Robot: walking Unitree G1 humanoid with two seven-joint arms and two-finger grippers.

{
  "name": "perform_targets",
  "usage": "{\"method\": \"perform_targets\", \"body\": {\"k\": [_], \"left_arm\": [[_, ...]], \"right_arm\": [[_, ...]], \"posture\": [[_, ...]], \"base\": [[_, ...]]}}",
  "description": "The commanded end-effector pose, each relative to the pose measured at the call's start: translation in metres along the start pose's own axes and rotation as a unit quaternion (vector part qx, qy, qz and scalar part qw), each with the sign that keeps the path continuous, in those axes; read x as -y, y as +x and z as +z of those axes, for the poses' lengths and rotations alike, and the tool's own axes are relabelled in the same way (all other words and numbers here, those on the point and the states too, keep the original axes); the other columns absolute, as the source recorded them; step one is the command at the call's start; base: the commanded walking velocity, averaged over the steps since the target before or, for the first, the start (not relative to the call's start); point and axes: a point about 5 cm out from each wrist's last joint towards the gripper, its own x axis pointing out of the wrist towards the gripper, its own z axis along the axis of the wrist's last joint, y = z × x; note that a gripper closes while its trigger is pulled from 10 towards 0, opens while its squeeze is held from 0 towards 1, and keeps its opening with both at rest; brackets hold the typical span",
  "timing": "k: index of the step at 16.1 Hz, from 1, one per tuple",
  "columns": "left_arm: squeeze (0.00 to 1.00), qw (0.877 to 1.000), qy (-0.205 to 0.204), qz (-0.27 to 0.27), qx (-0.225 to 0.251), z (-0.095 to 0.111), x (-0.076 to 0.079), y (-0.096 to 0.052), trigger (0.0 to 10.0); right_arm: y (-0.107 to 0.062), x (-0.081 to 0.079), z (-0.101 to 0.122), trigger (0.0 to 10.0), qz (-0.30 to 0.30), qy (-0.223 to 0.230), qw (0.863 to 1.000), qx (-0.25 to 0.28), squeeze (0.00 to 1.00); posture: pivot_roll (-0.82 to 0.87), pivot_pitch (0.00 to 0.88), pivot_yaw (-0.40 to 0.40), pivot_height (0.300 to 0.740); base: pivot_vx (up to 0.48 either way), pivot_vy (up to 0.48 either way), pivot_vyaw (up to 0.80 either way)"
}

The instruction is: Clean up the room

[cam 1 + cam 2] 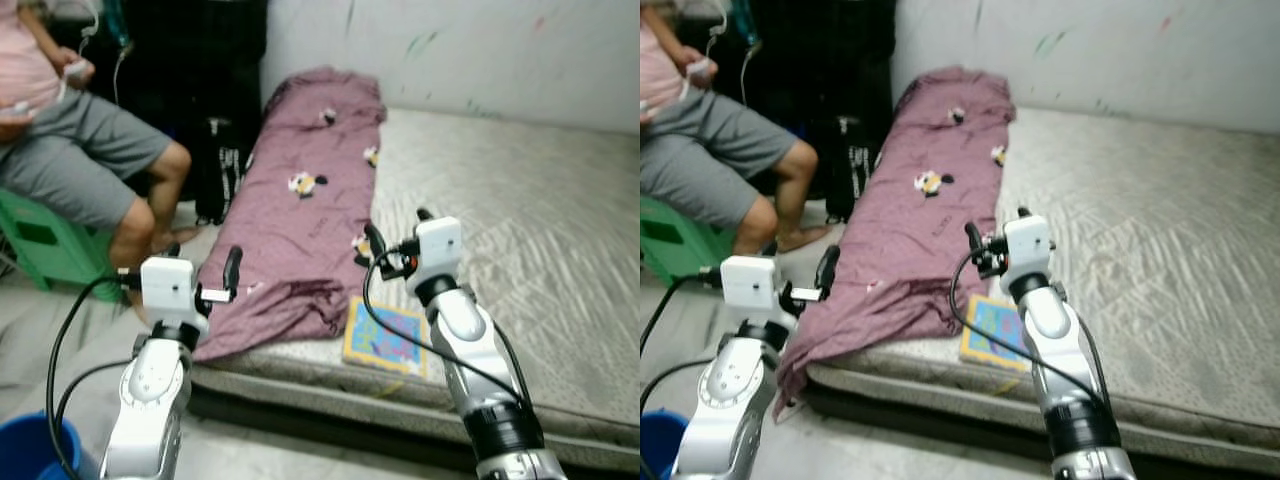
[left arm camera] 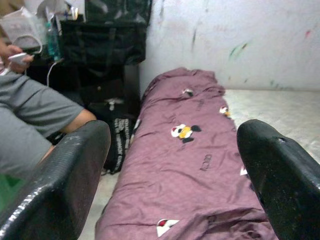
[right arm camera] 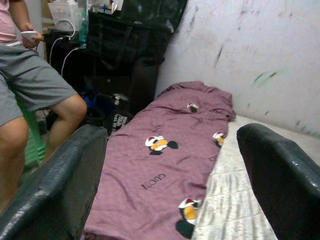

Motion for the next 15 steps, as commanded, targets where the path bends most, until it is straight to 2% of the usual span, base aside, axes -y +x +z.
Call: {"method": "perform_targets", "body": {"k": [1, 6, 10, 12, 15], "left_arm": [[0.0, 1.0, 0.001, -0.006, 0.012, 0.005, 0.0, 0.002, 10.0], [0.0, 1.0, 0.0, -0.009, 0.011, 0.005, 0.001, 0.002, 10.0], [0.0, 1.0, 0.008, 0.015, 0.0, 0.001, -0.003, 0.004, 10.0], [0.0, 0.999, 0.038, 0.021, 0.008, 0.004, -0.01, 0.009, 10.0], [0.0, 0.999, 0.042, 0.029, -0.004, -0.001, -0.016, 0.007, 10.0]], "right_arm": [[0.003, 0.001, 0.003, 10.0, -0.001, 0.001, 1.0, 0.002, 0.0], [0.004, 0.0, 0.003, 10.0, 0.0, -0.002, 1.0, 0.007, 0.0], [0.005, 0.001, 0.004, 10.0, -0.005, -0.001, 1.0, 0.009, 0.0], [0.007, 0.001, 0.004, 10.0, -0.016, 0.007, 1.0, 0.003, 0.0], [0.006, -0.002, 0.003, 10.0, -0.022, 0.008, 1.0, 0.009, 0.0]], "posture": [[-0.03, 0.0, -0.037, 0.74], [-0.03, 0.0, -0.037, 0.74], [-0.01, 0.0, -0.048, 0.74], [-0.01, 0.0, -0.051, 0.74], [-0.01, 0.0, -0.017, 0.74]], "base": [[0.251, 0.0, -0.8], [0.247, 0.0, 0.0], [0.0, 0.0, 0.0], [0.0, 0.0, -0.66], [0.0, 0.0, -0.68]]}}
